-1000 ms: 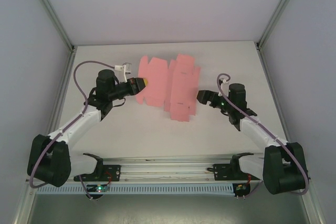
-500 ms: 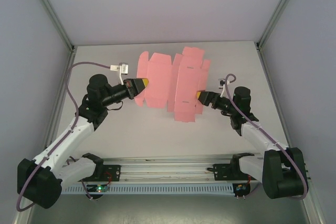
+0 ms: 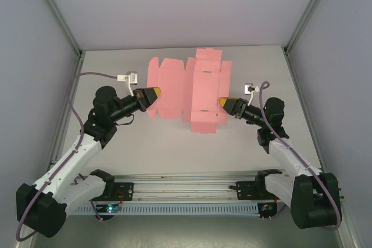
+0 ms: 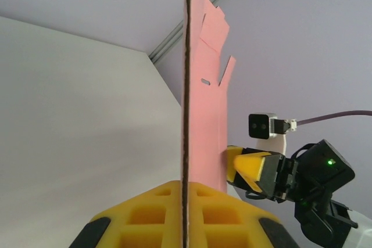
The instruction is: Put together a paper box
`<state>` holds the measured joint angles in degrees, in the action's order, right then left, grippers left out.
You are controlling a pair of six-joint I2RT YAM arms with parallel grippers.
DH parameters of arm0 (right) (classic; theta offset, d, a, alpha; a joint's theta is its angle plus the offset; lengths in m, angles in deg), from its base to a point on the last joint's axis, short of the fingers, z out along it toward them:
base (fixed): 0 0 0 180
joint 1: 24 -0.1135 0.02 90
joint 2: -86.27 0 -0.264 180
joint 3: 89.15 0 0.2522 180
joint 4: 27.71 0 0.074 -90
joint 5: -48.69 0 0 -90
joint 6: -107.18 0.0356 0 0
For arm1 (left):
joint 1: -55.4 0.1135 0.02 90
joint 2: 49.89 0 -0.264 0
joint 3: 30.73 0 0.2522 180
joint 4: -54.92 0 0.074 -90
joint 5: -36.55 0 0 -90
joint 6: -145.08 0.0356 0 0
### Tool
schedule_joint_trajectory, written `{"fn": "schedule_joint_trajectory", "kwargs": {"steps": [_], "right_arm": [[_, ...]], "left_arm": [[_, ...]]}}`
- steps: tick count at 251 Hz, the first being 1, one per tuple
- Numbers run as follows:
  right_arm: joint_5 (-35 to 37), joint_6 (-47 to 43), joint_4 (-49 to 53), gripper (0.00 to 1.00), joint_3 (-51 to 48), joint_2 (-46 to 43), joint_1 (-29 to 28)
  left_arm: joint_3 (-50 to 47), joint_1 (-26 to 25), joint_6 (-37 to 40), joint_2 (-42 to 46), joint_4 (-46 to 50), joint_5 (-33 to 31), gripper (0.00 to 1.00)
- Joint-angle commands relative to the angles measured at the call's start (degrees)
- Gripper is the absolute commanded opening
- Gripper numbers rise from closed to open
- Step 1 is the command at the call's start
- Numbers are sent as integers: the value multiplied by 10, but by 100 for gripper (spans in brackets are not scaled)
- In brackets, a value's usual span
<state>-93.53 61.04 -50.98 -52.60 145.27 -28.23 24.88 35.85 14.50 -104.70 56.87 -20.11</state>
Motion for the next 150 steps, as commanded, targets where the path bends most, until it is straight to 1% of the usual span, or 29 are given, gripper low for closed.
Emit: {"fn": "schedule_joint_trajectory", "kwargs": {"steps": [1,35,54,70,100,129,150], "right_arm": [[-30,9,-43,40,-11,-21,3],[-35,6,-32,34,-15,-45,2],[-41,2,-31,34,-16,-56,-2],[-42,-2,-26,34,-14,-62,-9],[-45,-7,-16,34,4,-61,-40],[-23,-29,20,31,24,-63,-65],[15,-54,75,23,38,-69,-72]], "left_arm": [[-5,-8,11,19,-4,-22,0],[-11,-8,7,24,0,-42,0],[-14,-8,4,26,-5,-46,0],[-17,-8,1,23,-15,-37,0],[-20,-8,-7,16,-30,-26,0],[-20,-8,-6,18,-24,-28,0],[-21,-8,5,25,-7,-37,0]]}}
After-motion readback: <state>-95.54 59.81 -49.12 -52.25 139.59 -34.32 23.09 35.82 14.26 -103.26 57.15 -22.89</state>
